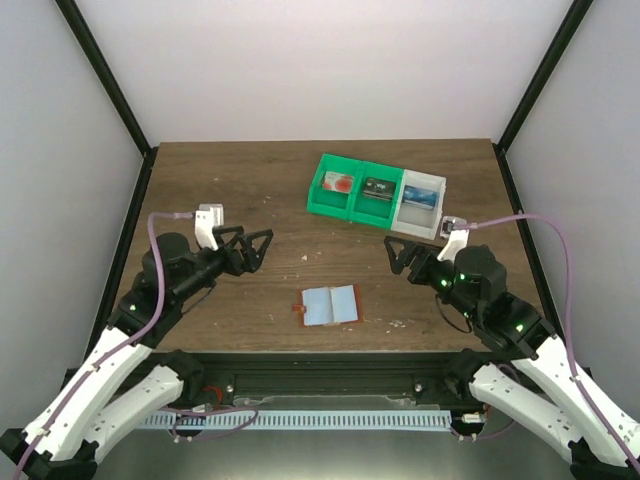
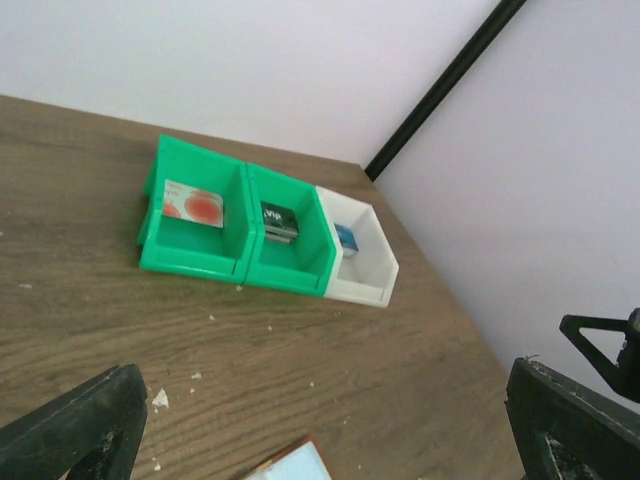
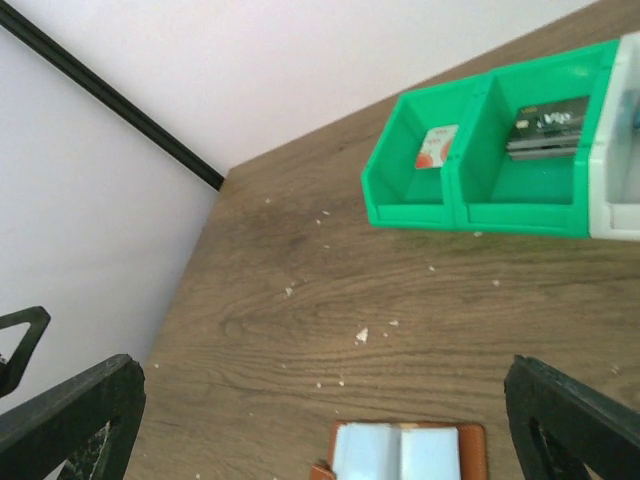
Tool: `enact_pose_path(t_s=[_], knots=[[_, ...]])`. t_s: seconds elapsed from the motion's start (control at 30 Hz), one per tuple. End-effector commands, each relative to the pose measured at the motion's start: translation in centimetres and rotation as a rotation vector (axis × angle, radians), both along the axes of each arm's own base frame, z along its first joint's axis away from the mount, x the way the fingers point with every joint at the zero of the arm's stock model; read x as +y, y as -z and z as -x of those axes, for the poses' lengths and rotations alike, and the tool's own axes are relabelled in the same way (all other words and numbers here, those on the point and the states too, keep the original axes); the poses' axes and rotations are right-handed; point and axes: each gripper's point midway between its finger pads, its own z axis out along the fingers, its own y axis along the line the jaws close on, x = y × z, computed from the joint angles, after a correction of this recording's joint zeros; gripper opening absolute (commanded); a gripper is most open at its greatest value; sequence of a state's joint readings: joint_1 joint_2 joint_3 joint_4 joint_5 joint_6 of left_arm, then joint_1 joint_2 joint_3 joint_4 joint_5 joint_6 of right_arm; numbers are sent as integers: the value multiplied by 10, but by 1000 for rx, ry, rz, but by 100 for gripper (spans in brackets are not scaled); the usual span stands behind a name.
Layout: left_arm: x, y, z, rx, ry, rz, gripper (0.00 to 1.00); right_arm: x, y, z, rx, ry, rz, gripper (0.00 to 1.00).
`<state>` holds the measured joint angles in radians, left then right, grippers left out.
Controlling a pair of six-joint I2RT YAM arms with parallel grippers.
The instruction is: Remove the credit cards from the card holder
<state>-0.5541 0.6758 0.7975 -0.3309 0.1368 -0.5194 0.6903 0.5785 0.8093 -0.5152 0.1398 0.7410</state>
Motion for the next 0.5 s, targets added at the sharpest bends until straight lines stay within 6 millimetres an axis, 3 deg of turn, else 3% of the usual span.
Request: enact_pose_path(t_s=[0.0, 0.13, 0.47], knots=[[-6, 19, 6, 54, 47, -10, 100, -10, 4, 4, 25, 25, 43, 100], [-3, 28, 4, 69, 27, -25, 100, -10, 4, 6, 28, 20, 25, 100], [2, 15, 7, 16, 14, -10, 100, -10, 8, 8, 37, 18, 9, 100]])
